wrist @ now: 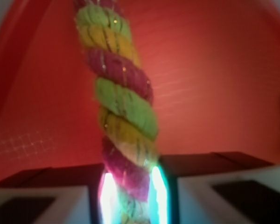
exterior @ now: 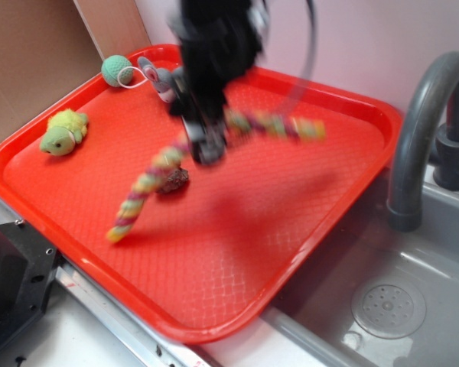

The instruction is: Grab the multicolored rope.

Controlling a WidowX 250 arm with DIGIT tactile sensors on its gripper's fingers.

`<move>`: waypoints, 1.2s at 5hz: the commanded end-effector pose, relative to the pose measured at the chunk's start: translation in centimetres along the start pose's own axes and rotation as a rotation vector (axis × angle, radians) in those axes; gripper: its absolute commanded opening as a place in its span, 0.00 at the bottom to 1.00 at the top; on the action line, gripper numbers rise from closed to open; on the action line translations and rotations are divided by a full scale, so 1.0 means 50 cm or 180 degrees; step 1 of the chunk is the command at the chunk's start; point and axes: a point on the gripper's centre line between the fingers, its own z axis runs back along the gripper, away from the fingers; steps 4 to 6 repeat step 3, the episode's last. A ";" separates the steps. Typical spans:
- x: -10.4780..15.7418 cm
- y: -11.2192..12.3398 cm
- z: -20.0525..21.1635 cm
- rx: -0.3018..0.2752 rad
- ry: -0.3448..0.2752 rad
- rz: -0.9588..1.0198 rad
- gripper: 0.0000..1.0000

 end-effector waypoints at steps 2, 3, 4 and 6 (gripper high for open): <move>-0.097 0.104 0.235 -0.0132 -0.0789 0.0725 0.00; -0.087 0.111 0.208 -0.0169 -0.0653 0.0668 0.00; -0.087 0.111 0.208 -0.0169 -0.0653 0.0668 0.00; -0.087 0.111 0.208 -0.0169 -0.0653 0.0668 0.00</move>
